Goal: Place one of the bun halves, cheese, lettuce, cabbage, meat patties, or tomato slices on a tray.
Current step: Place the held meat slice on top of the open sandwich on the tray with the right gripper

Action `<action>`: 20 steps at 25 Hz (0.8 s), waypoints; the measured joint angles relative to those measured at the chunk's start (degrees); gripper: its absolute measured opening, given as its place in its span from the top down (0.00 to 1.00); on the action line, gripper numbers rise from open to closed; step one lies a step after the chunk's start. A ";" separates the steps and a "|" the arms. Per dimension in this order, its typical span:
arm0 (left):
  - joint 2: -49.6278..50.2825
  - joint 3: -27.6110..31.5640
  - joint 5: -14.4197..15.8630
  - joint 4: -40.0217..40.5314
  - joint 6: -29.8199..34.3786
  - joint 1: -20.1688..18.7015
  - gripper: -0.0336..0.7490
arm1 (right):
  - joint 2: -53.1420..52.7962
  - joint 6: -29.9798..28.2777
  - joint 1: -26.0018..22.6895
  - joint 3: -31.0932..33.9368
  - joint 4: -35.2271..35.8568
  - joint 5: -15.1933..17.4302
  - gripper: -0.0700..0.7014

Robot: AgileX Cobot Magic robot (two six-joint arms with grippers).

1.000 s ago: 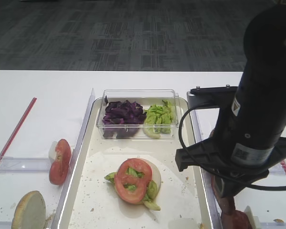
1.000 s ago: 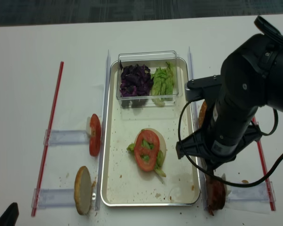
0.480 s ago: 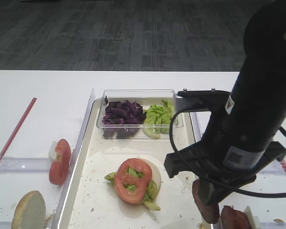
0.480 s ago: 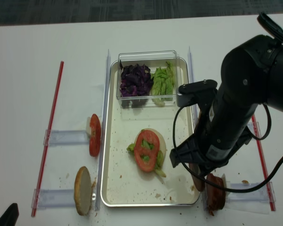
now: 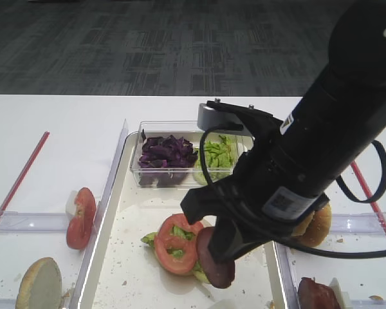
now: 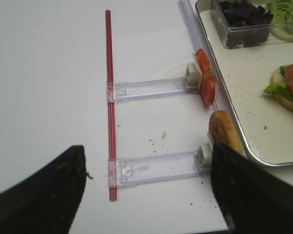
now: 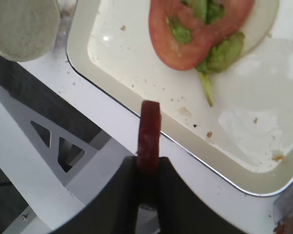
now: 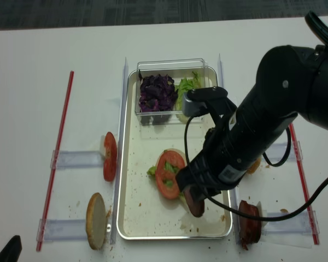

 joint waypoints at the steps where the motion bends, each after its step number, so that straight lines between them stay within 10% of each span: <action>1: 0.00 0.00 0.00 0.00 0.00 0.00 0.33 | 0.00 -1.00 0.00 0.00 1.14 -0.79 0.74; 20: 0.00 0.00 0.00 0.00 0.00 0.00 0.33 | 0.00 -14.36 0.00 6.21 19.18 -11.20 0.74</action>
